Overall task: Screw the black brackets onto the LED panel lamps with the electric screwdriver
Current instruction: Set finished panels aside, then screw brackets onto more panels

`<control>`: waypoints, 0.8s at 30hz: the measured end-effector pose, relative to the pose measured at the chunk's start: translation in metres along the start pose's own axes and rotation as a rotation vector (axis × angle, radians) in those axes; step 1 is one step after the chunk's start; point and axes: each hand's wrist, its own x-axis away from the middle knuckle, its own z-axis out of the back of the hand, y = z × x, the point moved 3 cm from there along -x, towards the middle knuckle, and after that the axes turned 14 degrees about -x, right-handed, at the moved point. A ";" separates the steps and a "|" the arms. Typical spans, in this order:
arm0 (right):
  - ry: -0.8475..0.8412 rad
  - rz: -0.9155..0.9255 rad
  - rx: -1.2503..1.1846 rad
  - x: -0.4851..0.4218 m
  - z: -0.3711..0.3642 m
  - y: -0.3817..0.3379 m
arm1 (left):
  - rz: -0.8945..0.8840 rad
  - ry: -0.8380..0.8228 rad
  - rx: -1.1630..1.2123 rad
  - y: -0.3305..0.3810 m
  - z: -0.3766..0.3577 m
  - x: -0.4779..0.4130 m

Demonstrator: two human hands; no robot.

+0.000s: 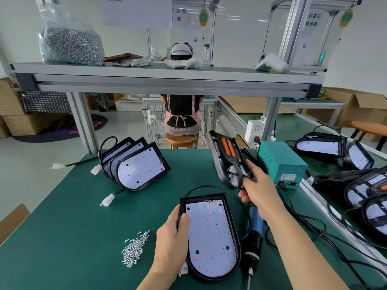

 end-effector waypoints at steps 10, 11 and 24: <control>-0.088 0.165 0.510 0.123 -0.008 0.012 | -0.024 0.044 -0.092 -0.001 0.000 -0.001; -0.075 0.186 0.571 0.129 -0.009 0.012 | -0.015 0.040 -0.087 -0.002 0.000 -0.002; -0.019 0.294 0.987 0.170 -0.017 0.030 | 0.046 -0.013 0.016 -0.004 -0.001 0.001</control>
